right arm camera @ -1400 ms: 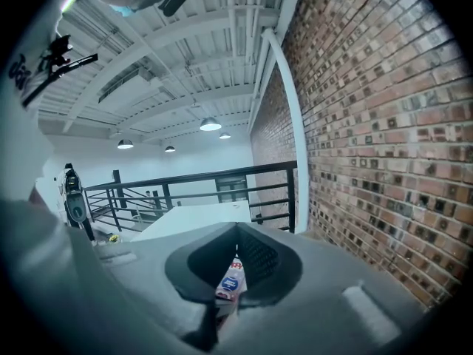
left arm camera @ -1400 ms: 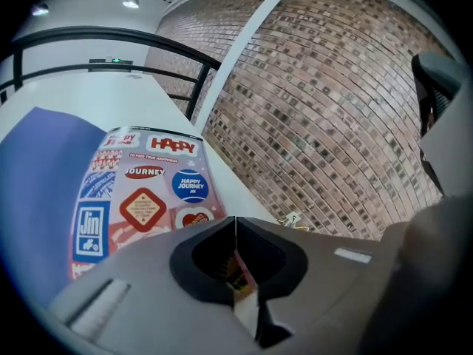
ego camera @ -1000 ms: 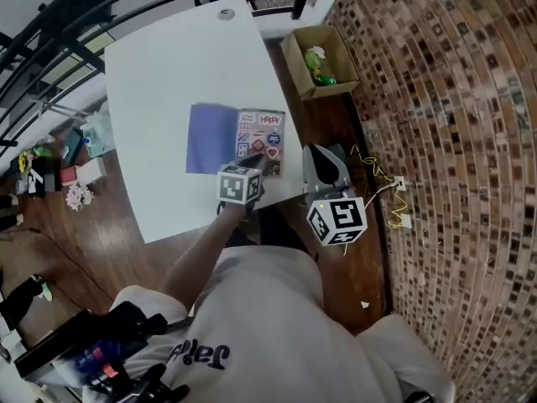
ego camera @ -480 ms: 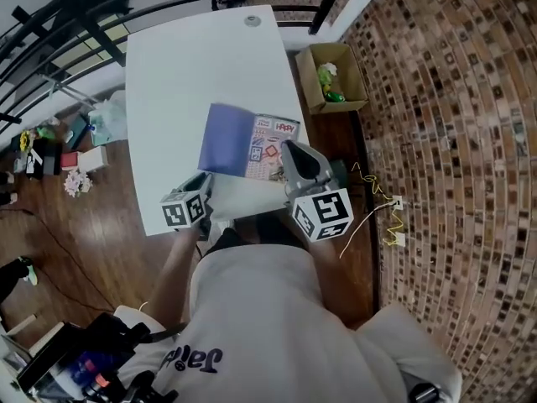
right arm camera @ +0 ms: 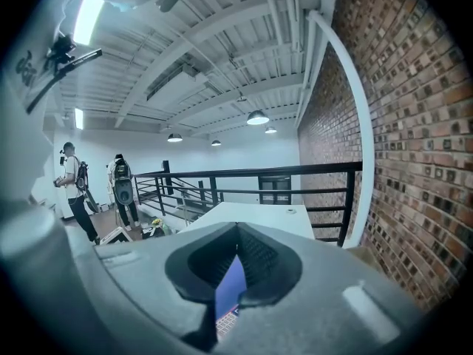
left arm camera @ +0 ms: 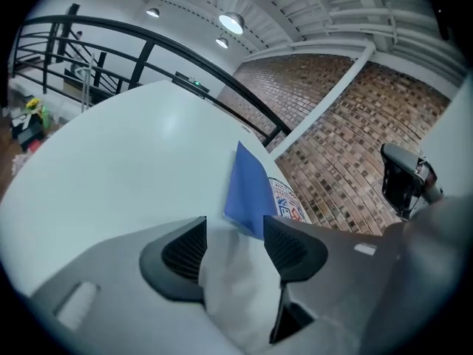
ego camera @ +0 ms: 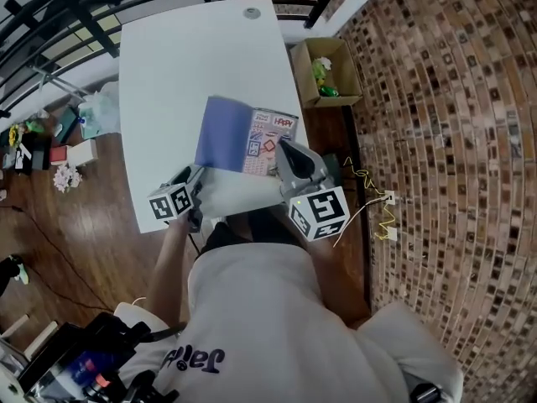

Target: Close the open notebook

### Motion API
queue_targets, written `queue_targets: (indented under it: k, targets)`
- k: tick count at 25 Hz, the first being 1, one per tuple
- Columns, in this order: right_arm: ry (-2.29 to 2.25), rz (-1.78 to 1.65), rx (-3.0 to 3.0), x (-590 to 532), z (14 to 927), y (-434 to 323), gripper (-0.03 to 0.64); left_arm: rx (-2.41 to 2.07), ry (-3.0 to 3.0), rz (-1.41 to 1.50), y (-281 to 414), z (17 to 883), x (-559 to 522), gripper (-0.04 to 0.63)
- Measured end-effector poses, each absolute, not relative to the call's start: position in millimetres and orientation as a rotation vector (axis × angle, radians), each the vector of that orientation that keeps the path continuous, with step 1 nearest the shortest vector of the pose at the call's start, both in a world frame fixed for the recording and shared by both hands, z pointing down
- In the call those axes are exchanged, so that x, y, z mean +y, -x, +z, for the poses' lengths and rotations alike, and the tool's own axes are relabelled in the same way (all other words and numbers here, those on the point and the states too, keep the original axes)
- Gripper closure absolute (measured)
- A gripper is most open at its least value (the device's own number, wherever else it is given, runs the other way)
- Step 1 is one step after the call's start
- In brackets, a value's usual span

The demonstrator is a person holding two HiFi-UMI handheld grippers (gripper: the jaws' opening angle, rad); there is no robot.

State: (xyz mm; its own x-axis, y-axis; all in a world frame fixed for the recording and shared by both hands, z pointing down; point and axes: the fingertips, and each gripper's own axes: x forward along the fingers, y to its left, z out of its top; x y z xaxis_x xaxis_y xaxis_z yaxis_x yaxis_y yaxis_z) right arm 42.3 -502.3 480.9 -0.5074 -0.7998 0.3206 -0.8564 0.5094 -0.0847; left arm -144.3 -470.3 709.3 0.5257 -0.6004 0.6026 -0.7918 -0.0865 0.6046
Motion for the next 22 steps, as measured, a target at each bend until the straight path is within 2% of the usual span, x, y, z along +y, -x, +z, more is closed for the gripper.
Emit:
queue_targets:
  k: [6, 10, 13, 19, 22]
  targets:
    - [-1.402, 0.359, -2.478, -504.3, 487.4, -29.4, 0.629, -1.153, -1.756, 0.201, 155.7, 717.6, -491.9, 0.389]
    - [-1.417, 0.363, -2.469, -505.7, 486.8, -30.6, 0.629, -1.164, -1.74, 0.164, 159.5, 714.1, -497.7, 0.489]
    - [-1.434, 0.364, -2.465, -505.8, 485.1, -34.3, 0.629, -1.153, -1.749, 0.145, 155.7, 704.2, -496.6, 0.53]
    - [-1.449, 0.372, -2.466, -505.1, 485.2, -36.1, 0.629, -1.11, -1.772, 0.095, 143.0, 675.3, -493.1, 0.579]
    - [-1.465, 0.38, -2.46, -505.0, 485.7, -39.4, 0.629, -1.079, -1.826, 0.081, 128.6, 651.5, -496.4, 0.58]
